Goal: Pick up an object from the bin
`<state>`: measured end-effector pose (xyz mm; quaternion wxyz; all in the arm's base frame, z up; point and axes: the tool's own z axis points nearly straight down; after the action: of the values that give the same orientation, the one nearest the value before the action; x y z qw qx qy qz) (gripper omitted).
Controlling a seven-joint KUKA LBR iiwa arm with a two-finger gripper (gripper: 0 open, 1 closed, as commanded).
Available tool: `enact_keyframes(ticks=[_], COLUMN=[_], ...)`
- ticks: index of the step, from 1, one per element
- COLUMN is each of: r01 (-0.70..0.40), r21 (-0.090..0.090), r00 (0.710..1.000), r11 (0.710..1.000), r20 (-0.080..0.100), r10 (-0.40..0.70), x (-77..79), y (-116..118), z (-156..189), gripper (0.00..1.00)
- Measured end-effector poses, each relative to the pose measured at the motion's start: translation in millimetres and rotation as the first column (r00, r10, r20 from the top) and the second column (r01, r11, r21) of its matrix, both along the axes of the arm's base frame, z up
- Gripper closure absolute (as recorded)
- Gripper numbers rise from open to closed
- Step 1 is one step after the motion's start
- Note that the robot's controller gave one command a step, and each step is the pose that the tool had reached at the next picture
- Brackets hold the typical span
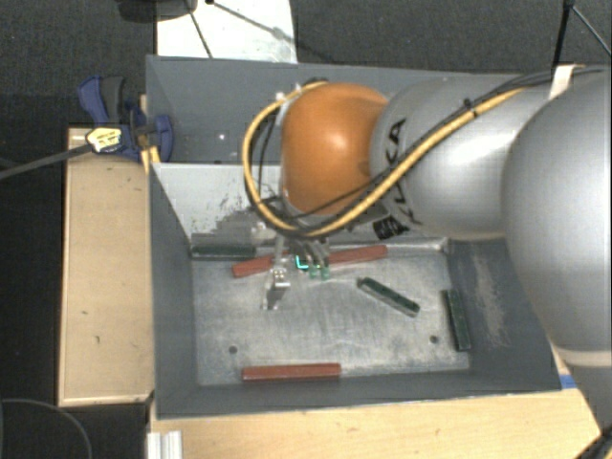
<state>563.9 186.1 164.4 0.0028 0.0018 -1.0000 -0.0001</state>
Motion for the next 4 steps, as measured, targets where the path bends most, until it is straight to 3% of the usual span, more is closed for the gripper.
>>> enact_keyframes(ticks=[1,2,3,4], r01=[0.006,0.069,-0.020,-0.077], r21=[0.002,0.003,0.003,0.000], r00=[1.000,0.998,1.000,0.997], r11=[1.000,0.998,1.000,0.997], r20=[0.008,0.013,0.008,0.011], r10=[-0.006,-0.069,0.020,0.077], x=[2.1,23.1,27.3,21.6], y=[-1,-30,-49,-22], z=[5,-66,-92,-92], gripper=[0.00,0.00,0.00,0.00])
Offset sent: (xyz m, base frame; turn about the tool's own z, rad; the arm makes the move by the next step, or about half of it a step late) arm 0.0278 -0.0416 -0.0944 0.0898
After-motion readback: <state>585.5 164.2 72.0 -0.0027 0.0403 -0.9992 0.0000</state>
